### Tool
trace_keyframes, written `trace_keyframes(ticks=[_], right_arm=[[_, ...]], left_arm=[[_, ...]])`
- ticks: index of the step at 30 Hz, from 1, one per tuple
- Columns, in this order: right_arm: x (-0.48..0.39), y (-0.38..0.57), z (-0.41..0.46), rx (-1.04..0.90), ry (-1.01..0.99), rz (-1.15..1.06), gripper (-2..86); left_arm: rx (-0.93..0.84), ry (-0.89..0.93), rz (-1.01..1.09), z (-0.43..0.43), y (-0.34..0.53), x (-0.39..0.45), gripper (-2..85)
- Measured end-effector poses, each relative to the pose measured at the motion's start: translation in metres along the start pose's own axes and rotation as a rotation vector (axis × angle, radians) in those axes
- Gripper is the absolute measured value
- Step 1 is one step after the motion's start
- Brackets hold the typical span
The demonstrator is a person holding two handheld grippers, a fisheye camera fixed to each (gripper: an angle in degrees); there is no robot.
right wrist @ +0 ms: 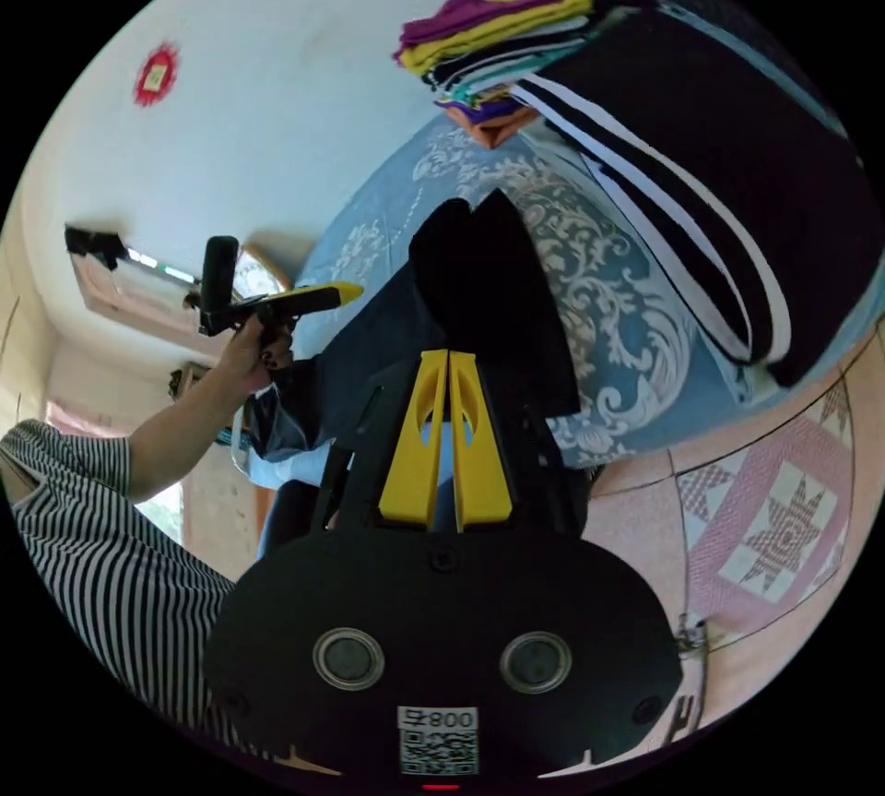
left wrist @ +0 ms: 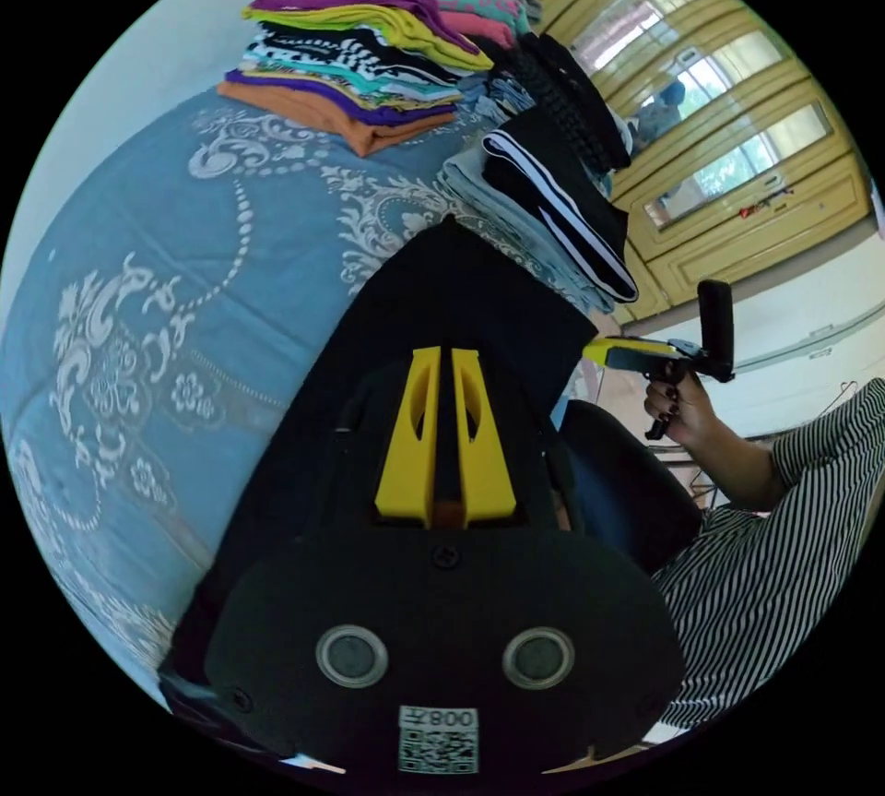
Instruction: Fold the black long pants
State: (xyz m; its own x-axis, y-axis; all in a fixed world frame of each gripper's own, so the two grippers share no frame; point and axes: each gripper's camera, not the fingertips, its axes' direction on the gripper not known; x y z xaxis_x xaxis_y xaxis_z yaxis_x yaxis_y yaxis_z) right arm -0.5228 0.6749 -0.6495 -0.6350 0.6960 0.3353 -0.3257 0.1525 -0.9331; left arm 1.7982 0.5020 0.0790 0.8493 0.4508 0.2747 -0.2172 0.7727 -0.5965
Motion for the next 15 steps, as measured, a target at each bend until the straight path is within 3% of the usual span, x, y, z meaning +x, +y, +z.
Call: trace_keyframes(ticks=[9,15], right_arm=[[0.087,0.032,-0.038,0.03,-0.112,0.122,-0.1],[0.121,0.038,-0.056,-0.001,-0.153,0.126,-0.1]], left_arm=[[-0.115,-0.157,0.116,-0.016,-0.112,0.046,6.3],[-0.248,-0.188,0.119,-0.014,-0.15,0.057,3.2]])
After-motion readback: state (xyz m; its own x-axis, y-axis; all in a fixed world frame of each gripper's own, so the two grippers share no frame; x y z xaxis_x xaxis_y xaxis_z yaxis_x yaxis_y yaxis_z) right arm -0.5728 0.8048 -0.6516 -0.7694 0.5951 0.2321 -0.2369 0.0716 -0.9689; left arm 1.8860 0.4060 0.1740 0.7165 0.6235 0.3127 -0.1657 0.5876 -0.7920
